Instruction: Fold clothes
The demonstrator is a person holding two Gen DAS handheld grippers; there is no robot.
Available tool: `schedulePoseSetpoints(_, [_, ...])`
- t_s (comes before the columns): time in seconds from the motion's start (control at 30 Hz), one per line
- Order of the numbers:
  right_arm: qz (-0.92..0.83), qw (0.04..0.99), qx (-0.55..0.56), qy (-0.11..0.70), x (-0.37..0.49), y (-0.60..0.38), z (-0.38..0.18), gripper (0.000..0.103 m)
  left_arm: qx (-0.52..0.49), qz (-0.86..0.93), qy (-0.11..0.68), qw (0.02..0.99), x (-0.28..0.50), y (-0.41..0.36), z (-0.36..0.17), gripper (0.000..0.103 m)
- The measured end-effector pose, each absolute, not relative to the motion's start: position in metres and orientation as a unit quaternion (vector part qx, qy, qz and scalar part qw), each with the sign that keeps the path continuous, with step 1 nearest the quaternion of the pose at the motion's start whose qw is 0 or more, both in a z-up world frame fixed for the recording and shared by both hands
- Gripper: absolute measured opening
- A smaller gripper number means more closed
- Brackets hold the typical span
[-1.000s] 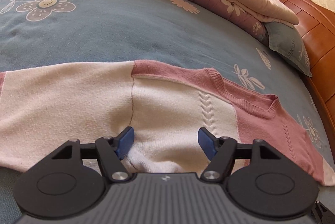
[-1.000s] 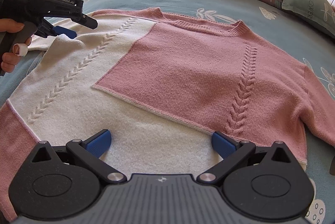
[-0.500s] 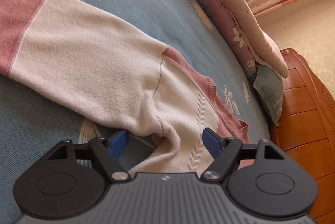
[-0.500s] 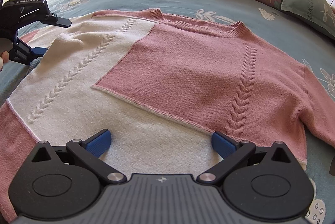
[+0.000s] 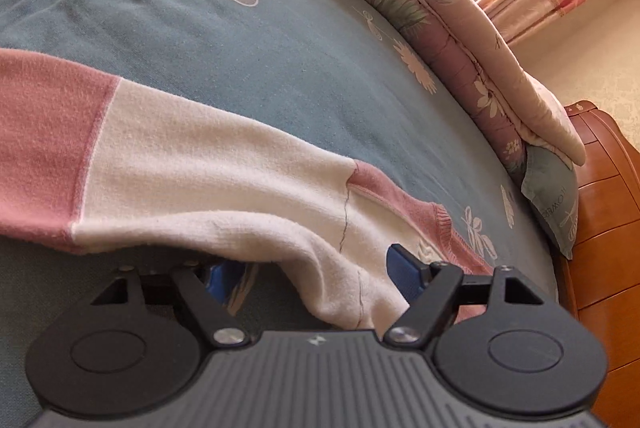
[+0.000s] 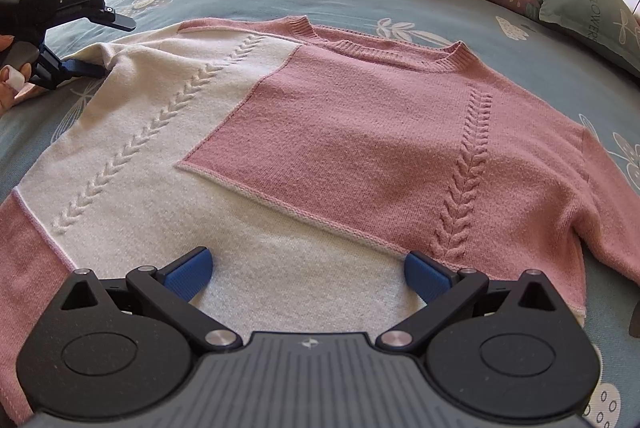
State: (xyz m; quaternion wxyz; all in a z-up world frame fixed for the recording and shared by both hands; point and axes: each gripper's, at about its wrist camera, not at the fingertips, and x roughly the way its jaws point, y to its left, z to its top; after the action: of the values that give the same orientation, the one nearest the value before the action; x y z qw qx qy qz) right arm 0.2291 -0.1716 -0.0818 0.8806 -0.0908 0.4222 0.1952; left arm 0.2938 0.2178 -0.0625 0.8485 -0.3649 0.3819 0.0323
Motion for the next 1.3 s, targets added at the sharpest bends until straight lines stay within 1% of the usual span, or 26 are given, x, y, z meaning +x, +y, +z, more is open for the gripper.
schedulePoseSetpoints(0.13, [0.194, 0.881, -0.091, 0.422, 0.230, -0.171, -0.082, 0.103, -0.347, -0.002, 0.379, 0.858, 0.270, 0.210, -0.040, 0.077])
schedulePoseSetpoints(0.2, [0.194, 0.881, -0.090, 0.421, 0.230, -0.171, -0.082, 0.103, -0.343, -0.040, 0.367, 0.864, 0.271, 0.196, -0.026, 0.078])
schedulePoseSetpoints(0.27, [0.194, 0.882, -0.090, 0.420, 0.229, -0.171, -0.083, 0.103, -0.339, -0.079, 0.364, 0.864, 0.280, 0.177, -0.023, 0.082])
schedulePoseSetpoints(0.33, [0.194, 0.882, -0.090, 0.419, 0.229, -0.172, -0.083, 0.103, -0.334, -0.117, 0.361, 0.863, 0.289, 0.156, -0.020, 0.083])
schedulePoseSetpoints(0.53, [0.197, 0.882, -0.089, 0.419, 0.229, -0.173, -0.083, 0.103, -0.290, -0.055, 0.411, 0.863, 0.306, 0.136, -0.066, 0.082])
schedulePoseSetpoints(0.57, [0.198, 0.882, -0.090, 0.419, 0.229, -0.174, -0.083, 0.103, -0.289, -0.054, 0.407, 0.865, 0.302, 0.139, -0.070, 0.080])
schedulePoseSetpoints(0.67, [0.198, 0.880, -0.088, 0.422, 0.230, -0.174, -0.082, 0.103, -0.297, -0.060, 0.394, 0.868, 0.282, 0.147, -0.073, 0.080])
schedulePoseSetpoints(0.83, [0.204, 0.890, -0.090, 0.398, 0.223, -0.176, -0.087, 0.103, -0.261, -0.070, 0.398, 0.877, 0.272, 0.139, -0.053, 0.080])
schedulePoseSetpoints(1.0, [0.209, 0.891, -0.091, 0.393, 0.224, -0.176, -0.087, 0.103, -0.218, -0.104, 0.339, 0.909, 0.266, 0.125, -0.030, 0.086])
schedulePoseSetpoints(1.07, [0.208, 0.891, -0.091, 0.392, 0.225, -0.175, -0.086, 0.103, -0.191, -0.093, 0.331, 0.919, 0.268, 0.124, -0.025, 0.090])
schedulePoseSetpoints(1.2, [0.199, 0.895, -0.086, 0.390, 0.231, -0.171, -0.086, 0.103, -0.147, -0.075, 0.321, 0.933, 0.271, 0.132, -0.020, 0.091])
schedulePoseSetpoints(1.3, [0.185, 0.890, -0.077, 0.410, 0.238, -0.165, -0.078, 0.103, -0.127, -0.088, 0.303, 0.940, 0.270, 0.146, -0.024, 0.092])
